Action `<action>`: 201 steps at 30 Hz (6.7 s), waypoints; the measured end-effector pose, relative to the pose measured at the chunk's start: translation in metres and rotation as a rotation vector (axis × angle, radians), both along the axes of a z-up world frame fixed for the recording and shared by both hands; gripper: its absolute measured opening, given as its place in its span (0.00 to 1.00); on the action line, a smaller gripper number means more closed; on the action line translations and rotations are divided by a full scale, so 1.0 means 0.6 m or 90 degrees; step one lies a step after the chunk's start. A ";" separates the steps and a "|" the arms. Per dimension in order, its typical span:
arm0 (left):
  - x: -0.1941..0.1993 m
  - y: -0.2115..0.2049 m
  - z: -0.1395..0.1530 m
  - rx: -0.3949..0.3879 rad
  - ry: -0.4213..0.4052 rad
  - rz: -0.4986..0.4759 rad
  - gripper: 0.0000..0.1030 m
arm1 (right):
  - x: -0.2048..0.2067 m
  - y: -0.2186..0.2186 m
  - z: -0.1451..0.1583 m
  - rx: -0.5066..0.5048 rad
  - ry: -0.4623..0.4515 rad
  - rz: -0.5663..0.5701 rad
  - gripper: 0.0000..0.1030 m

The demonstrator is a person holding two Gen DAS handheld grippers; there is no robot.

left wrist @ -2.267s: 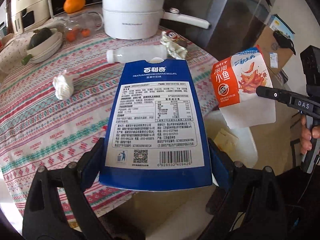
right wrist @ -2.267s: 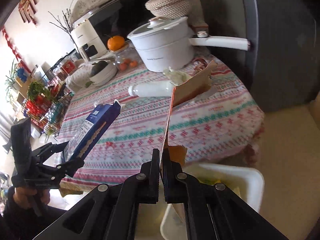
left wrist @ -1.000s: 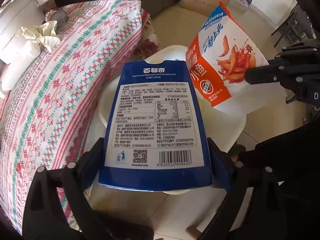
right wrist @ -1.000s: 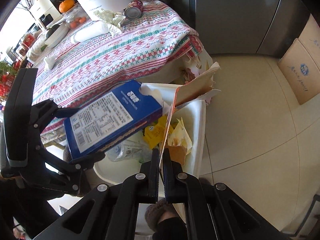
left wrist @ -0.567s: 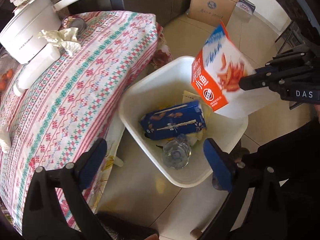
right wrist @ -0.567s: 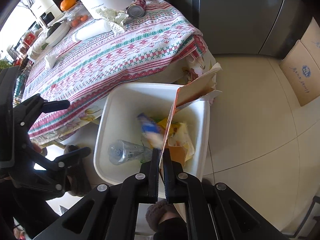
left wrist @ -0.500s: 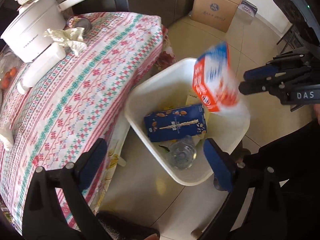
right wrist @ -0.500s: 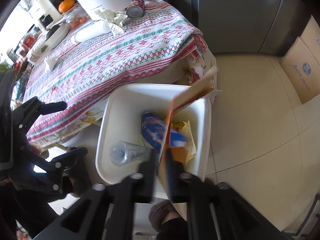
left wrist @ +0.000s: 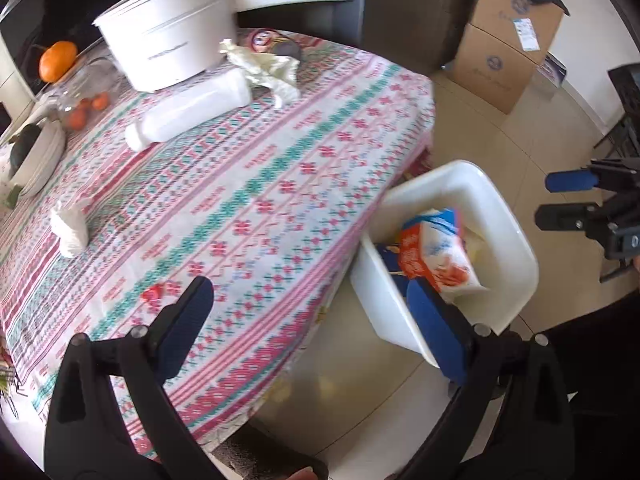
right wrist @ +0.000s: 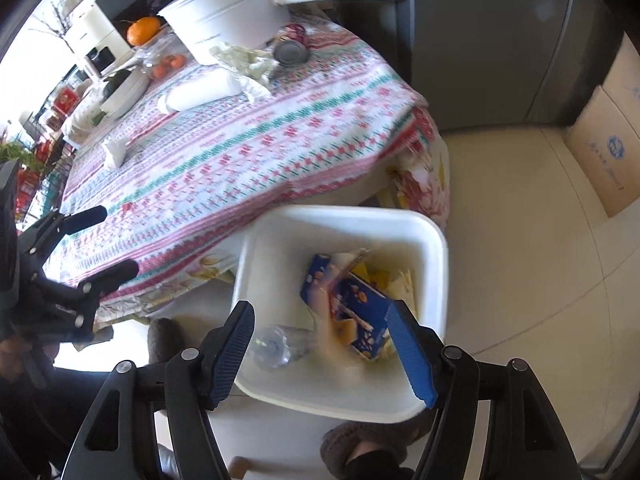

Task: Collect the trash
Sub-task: 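Move both grippers back over the table, then grasp the white crumpled tissue with the left gripper, then grasp the crumpled beige wrapper beside the red can with the right gripper, then carry the tissue and wrapper over the bin and open both grippers, then move both grippers back over the table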

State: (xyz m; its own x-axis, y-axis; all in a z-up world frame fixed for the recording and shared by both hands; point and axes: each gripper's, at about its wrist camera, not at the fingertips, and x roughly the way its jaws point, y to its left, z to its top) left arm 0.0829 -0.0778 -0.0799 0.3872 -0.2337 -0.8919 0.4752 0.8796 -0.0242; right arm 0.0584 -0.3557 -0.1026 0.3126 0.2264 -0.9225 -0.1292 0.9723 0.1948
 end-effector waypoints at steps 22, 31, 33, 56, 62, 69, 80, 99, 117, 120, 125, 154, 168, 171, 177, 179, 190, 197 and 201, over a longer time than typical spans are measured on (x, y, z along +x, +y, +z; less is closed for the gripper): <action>0.114 0.253 -0.025 0.011 -0.080 0.290 0.94 | 0.119 0.131 0.032 -0.017 -0.124 0.010 0.77; 0.168 0.331 -0.064 -0.056 -0.073 0.403 0.91 | 0.163 0.176 0.005 -0.053 -0.113 0.032 0.77; 0.180 0.338 -0.076 -0.068 -0.065 0.419 0.86 | 0.169 0.179 0.000 -0.056 -0.108 0.036 0.77; 0.174 0.303 -0.060 -0.059 -0.052 0.392 0.31 | 0.173 0.166 -0.008 -0.058 -0.101 0.006 0.77; 0.119 0.285 -0.002 -0.090 -0.047 0.375 0.31 | 0.184 0.166 -0.020 -0.006 -0.075 -0.024 0.77; 0.059 0.232 0.065 -0.056 -0.090 0.330 0.31 | 0.236 0.176 -0.017 0.024 -0.080 -0.062 0.77; 0.082 0.234 0.050 -0.057 -0.104 0.290 0.31 | 0.350 0.210 -0.031 0.073 -0.106 -0.095 0.77; 0.118 0.257 0.017 -0.073 -0.059 0.316 0.31 | 0.435 0.164 -0.099 0.192 -0.087 -0.136 0.21; 0.074 0.239 0.061 -0.138 -0.082 0.297 0.31 | 0.285 0.141 0.002 0.119 -0.093 -0.070 0.14; 0.062 0.229 0.065 -0.152 -0.078 0.288 0.31 | 0.252 0.137 0.016 0.120 -0.094 -0.063 0.14; 0.041 0.195 0.066 -0.159 -0.070 0.255 0.31 | 0.198 0.123 0.027 0.126 -0.083 -0.051 0.14; -0.057 -0.147 -0.031 -0.107 0.055 -0.081 0.31 | 0.006 -0.110 -0.043 0.099 0.048 -0.130 0.14; -0.048 -0.156 -0.059 -0.082 0.082 -0.086 0.62 | 0.002 -0.130 -0.055 0.116 0.077 -0.151 0.54; -0.043 -0.138 -0.048 -0.087 0.074 -0.067 0.68 | 0.002 -0.133 -0.049 0.110 0.067 -0.158 0.58; -0.032 -0.101 -0.025 -0.076 0.046 -0.036 0.77 | 0.005 -0.123 -0.035 0.091 0.042 -0.147 0.61; -0.025 -0.085 -0.018 -0.077 0.040 -0.019 0.80 | 0.006 -0.118 -0.027 0.084 0.027 -0.141 0.63; 0.013 0.023 0.016 -0.081 -0.009 0.103 0.90 | 0.030 -0.055 0.019 0.049 -0.053 -0.084 0.71; 0.059 0.111 0.030 -0.079 -0.019 0.199 0.93 | 0.084 0.008 0.037 0.000 -0.066 -0.023 0.71; 0.099 0.144 0.031 -0.097 -0.026 0.238 0.94 | 0.124 0.046 0.047 -0.012 -0.081 0.007 0.71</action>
